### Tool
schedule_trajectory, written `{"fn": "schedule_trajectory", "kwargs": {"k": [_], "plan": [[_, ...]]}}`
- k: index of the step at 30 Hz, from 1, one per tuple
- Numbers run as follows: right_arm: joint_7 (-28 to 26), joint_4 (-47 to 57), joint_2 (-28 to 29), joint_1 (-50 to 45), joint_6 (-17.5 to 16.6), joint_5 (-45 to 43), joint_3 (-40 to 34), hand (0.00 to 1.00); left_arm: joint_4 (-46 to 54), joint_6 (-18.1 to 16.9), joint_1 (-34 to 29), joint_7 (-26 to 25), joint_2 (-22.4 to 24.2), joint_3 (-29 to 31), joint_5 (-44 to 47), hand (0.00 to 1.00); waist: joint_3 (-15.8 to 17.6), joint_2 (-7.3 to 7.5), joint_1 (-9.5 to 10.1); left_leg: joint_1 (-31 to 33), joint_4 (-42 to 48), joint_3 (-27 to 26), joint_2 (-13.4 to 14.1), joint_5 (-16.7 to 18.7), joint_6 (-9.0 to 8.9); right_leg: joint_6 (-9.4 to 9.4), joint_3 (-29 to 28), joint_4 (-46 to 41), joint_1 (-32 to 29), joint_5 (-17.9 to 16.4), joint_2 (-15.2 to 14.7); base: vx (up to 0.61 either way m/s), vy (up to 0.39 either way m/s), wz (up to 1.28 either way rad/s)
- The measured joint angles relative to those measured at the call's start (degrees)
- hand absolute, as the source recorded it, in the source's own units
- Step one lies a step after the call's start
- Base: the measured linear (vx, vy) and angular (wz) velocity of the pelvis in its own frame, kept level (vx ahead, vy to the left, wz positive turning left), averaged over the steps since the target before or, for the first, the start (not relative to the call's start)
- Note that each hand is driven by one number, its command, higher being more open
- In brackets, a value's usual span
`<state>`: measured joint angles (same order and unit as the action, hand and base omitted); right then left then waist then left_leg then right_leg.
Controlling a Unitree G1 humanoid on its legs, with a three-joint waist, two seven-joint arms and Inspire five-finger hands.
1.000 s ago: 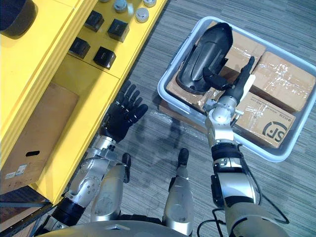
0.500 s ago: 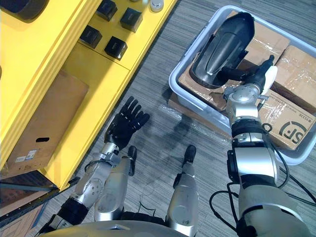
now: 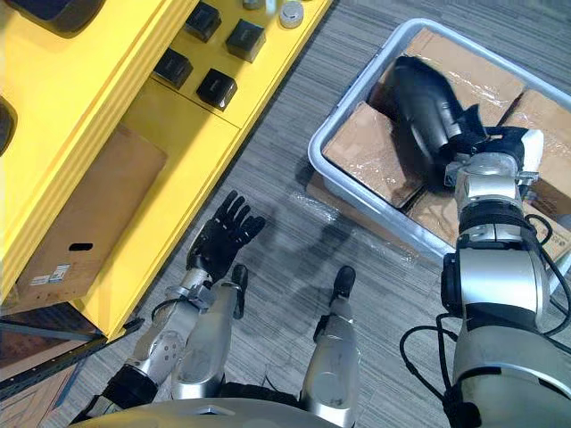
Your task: Walk over and take three plastic housings, then place them on the shelf
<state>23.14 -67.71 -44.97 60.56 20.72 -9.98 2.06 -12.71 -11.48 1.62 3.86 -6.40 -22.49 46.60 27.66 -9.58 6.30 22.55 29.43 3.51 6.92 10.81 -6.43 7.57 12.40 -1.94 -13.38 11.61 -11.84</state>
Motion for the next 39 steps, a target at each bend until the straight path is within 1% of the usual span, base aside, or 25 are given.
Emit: {"fn": "schedule_trajectory", "kwargs": {"k": [2, 5, 7, 9, 10, 12, 14, 15, 16, 18, 19, 20, 22, 23, 25, 28, 29, 30, 31, 32, 33, 34, 36, 37, 39], "plan": [[0.2, -0.2, -0.4, 0.5, 0.8, 0.0, -1.6, 0.00, 1.2, 0.0, -1.0, -0.3, -0.8, 0.4, 0.0, 1.00, 0.0, 0.00, -0.13, -0.4, -0.3, 0.0, 0.0, 0.0, 0.00, -0.11, 0.0, 0.0, 0.4, -0.1, 0.0, 0.01, 0.042, 0.01], [1.6, -0.4, -1.7, 0.7, 1.3, 0.0, -1.8, 0.00, 5.5, 0.0, -3.5, -0.8, -1.8, 1.4, 0.0, 1.00, 0.0, 0.01, -0.19, -1.2, -0.8, 0.0, 0.1, 0.0, -0.01, -0.41, 0.2, 0.1, 1.0, -0.3, 0.0, 0.01, 0.033, 0.01], [3.6, -1.3, -2.3, 0.4, 0.2, 0.0, -2.8, 0.00, 7.8, 0.0, -4.5, -0.9, -2.3, 1.7, 0.0, 1.00, 0.0, 0.03, -0.39, -1.4, -0.8, 0.0, 0.1, 0.0, -0.01, -0.45, 0.4, 0.2, 1.4, -0.3, 0.1, 0.00, 0.036, 0.02], [8.6, 0.0, -2.7, -1.1, -2.8, 0.6, -3.8, 0.00, 9.9, 0.0, -5.7, -0.8, -3.2, 2.4, 0.0, 1.00, 0.1, 0.21, -0.73, -1.5, -0.9, 0.0, 0.1, 0.0, -0.01, -0.41, 0.4, 0.4, 1.6, -0.3, 0.1, -0.01, 0.045, -0.01], [10.4, 2.2, -2.9, -2.3, -4.0, 0.8, -3.8, 0.00, 11.0, 0.0, -6.4, -0.6, -3.3, 3.2, 0.0, 1.00, 0.2, 0.44, -1.22, -1.8, -1.0, 0.0, 0.1, 0.0, -0.04, -0.23, 0.5, 1.0, 2.0, -0.2, 0.1, 0.00, 0.043, 0.01], [12.2, 8.1, -3.4, -5.3, -5.7, 2.4, -3.8, 0.00, 12.1, 0.2, -6.9, -0.2, -3.8, 4.4, 0.0, 1.00, 0.2, 0.91, -1.86, -2.9, -1.9, -0.1, 0.1, -0.1, -0.21, -0.06, 0.7, 1.6, 3.1, -0.1, 0.1, 0.01, 0.015, 0.01], [14.5, 14.8, -4.1, -9.2, -8.7, 7.4, -3.9, 0.00, 13.9, 0.4, -7.6, 1.4, -4.5, 5.5, 0.1, 1.00, 0.1, 1.44, -2.02, -4.6, -3.1, -0.2, 0.4, -0.4, -0.53, 0.06, 0.6, 2.6, 4.6, 0.0, 0.5, 0.04, 0.000, -0.05], [16.3, 18.2, -4.1, -11.5, -10.4, 10.2, -4.0, 0.00, 15.5, 0.4, -8.1, 2.3, -5.1, 5.6, 0.0, 1.00, -0.3, 2.22, -2.00, -5.6, -4.2, -0.4, 0.7, -0.6, -0.76, 0.05, 0.6, 3.2, 5.2, 0.0, 0.8, 0.06, -0.018, -0.05], [17.1, 20.2, -4.1, -12.7, -11.3, 11.5, -4.2, 0.00, 16.2, 0.4, -8.0, 2.8, -5.4, 5.6, 0.0, 1.00, -0.6, 2.64, -2.04, -6.0, -4.8, -0.4, 0.8, -0.7, -0.92, 0.05, 0.6, 3.4, 5.4, 0.0, 0.9, 0.06, -0.024, -0.04], [19.0, 27.0, -3.8, -15.9, -13.7, 14.9, -4.2, 0.00, 18.5, 0.8, -7.6, 4.4, -5.8, 5.5, 0.0, 1.00, -2.1, 4.30, -2.42, -7.6, -7.4, -0.7, 0.9, -1.7, -1.20, 0.04, 0.6, 4.5, 6.2, 0.0, 1.0, 0.08, -0.028, -0.02], [20.1, 31.0, -3.0, -17.7, -14.8, 17.7, -4.3, 0.00, 19.7, 2.3, -7.2, 5.2, -5.7, 5.2, 0.0, 1.00, -3.1, 5.24, -2.76, -8.8, -8.7, -1.0, 0.9, -1.9, -1.32, 0.03, 0.6, 5.2, 7.0, 0.0, 1.1, 0.11, -0.027, -0.06], [20.6, 32.8, -2.1, -18.5, -15.5, 19.4, -4.5, 0.00, 20.1, 3.4, -6.9, 5.7, -5.7, 5.1, 0.2, 1.00, -3.9, 5.66, -2.85, -9.4, -9.3, -1.4, 1.1, -2.0, -1.38, 0.02, 0.4, 5.3, 7.1, 0.0, 1.2, 0.14, -0.024, -0.13], [21.9, 39.8, 1.8, -23.1, -18.6, 24.9, -4.5, 0.00, 20.1, 7.6, -4.7, 6.8, -5.8, 3.4, 0.8, 1.00, -7.5, 7.21, -3.36, -11.5, -11.4, -2.5, 1.6, -2.0, -1.46, -0.01, 0.0, 6.3, 8.2, 0.0, 1.6, 0.15, -0.013, -0.18], [22.1, 41.4, 2.7, -24.5, -19.2, 26.0, -4.5, 0.00, 20.1, 8.9, -4.0, 6.8, -5.8, 2.9, 1.0, 1.00, -8.2, 7.52, -3.40, -12.2, -12.0, -2.7, 1.7, -2.1, -1.51, -0.02, 0.0, 6.3, 8.4, 0.0, 1.7, 0.14, -0.005, -0.16], [22.3, 45.8, 6.2, -29.3, -21.5, 31.4, -4.4, 0.00, 20.1, 15.0, -1.5, 7.1, -5.2, 0.5, 5.2, 1.00, -11.1, 8.50, -3.78, -14.5, -13.9, -3.6, 1.9, -2.1, -1.59, -0.21, -0.1, 6.3, 9.2, -0.1, 1.8, 0.11, 0.001, -0.16], [22.3, 47.4, 9.4, -32.3, -23.5, 35.7, -3.5, 0.00, 19.7, 22.1, 0.9, 7.0, -5.0, -1.7, 11.1, 1.00, -13.1, 9.28, -4.44, -17.2, -15.7, -5.0, 1.9, -2.2, -1.55, -0.22, -0.2, 6.3, 10.3, -0.1, 1.8, 0.07, 0.018, -0.18], [22.3, 49.1, 10.6, -33.9, -24.4, 36.9, -3.2, 0.00, 18.8, 25.1, 2.3, 6.9, -4.8, -3.0, 14.3, 1.00, -14.0, 9.53, -5.08, -17.9, -16.1, -5.4, 1.9, -2.2, -1.54, -0.26, -0.2, 6.4, 10.6, -0.2, 1.8, 0.02, 0.022, -0.24], [22.3, 50.9, 11.7, -35.3, -25.0, 38.6, -3.0, 0.00, 16.8, 27.2, 4.3, 6.4, -4.6, -4.8, 17.3, 1.00, -14.8, 10.00, -5.32, -18.7, -16.7, -6.2, 1.9, -2.2, -1.54, -0.53, -0.3, 6.4, 10.6, -0.4, 1.8, 0.02, 0.016, -0.24], [22.3, 51.7, 12.2, -35.5, -25.3, 39.3, -2.8, 0.00, 15.5, 28.0, 5.4, 6.2, -4.6, -5.5, 18.7, 1.00, -15.0, 10.25, -5.57, -19.0, -16.9, -6.6, 1.9, -2.2, -1.54, -0.66, -0.4, 6.4, 10.6, -0.5, 1.8, 0.00, 0.001, -0.25], [22.3, 53.7, 12.8, -35.6, -26.2, 41.3, -1.9, 0.00, 11.4, 29.6, 8.4, 5.7, -3.9, -7.3, 21.7, 1.00, -15.6, 10.52, -6.69, -19.2, -16.9, -6.9, 1.9, -2.2, -1.54, -0.77, -0.7, 6.4, 10.6, -0.6, 1.8, -0.01, -0.005, -0.16], [22.3, 54.6, 12.9, -35.6, -26.7, 41.7, -1.7, 0.00, 9.5, 29.9, 9.4, 5.1, -3.2, -7.9, 23.2, 1.00, -15.7, 10.59, -7.07, -19.4, -17.0, -7.1, 2.0, -2.2, -1.54, -0.77, -0.8, 6.4, 10.6, -0.6, 1.8, -0.03, -0.004, -0.25], [22.3, 56.6, 13.8, -35.6, -28.1, 43.3, -1.0, 0.00, 4.9, 30.5, 11.1, 3.6, -1.6, -8.5, 27.9, 1.00, -16.3, 10.84, -7.94, -20.2, -17.5, -8.1, 2.1, -2.2, -1.62, -0.78, -1.7, 6.4, 10.6, -0.6, 2.0, -0.02, -0.003, -0.28], [22.3, 58.8, 14.3, -36.0, -29.8, 43.5, -0.5, 0.00, 1.3, 30.5, 12.6, 3.1, -0.2, -8.5, 31.7, 1.00, -16.6, 11.06, -8.50, -21.2, -17.8, -9.0, 2.2, -2.3, -1.70, -0.79, -2.3, 6.4, 10.7, -0.6, 2.1, -0.02, -0.007, -0.26], [22.3, 60.5, 14.4, -36.8, -31.5, 43.5, -0.5, 0.00, -1.1, 30.4, 13.9, 2.8, 0.6, -8.5, 36.5, 1.00, -17.2, 11.28, -8.98, -21.5, -17.8, -9.3, 2.3, -2.3, -1.72, -0.79, -2.7, 6.4, 10.8, -0.6, 2.1, -0.04, -0.007, -0.15], [22.3, 61.4, 14.8, -37.5, -32.8, 43.5, 0.4, 0.00, -2.3, 29.1, 14.4, 2.6, 1.1, -8.5, 40.5, 1.00, -17.8, 11.60, -9.61, -22.2, -18.0, -9.6, 2.3, -2.3, -1.77, -0.79, -3.1, 6.4, 11.3, -0.6, 2.2, -0.05, -0.004, -0.09]]}}
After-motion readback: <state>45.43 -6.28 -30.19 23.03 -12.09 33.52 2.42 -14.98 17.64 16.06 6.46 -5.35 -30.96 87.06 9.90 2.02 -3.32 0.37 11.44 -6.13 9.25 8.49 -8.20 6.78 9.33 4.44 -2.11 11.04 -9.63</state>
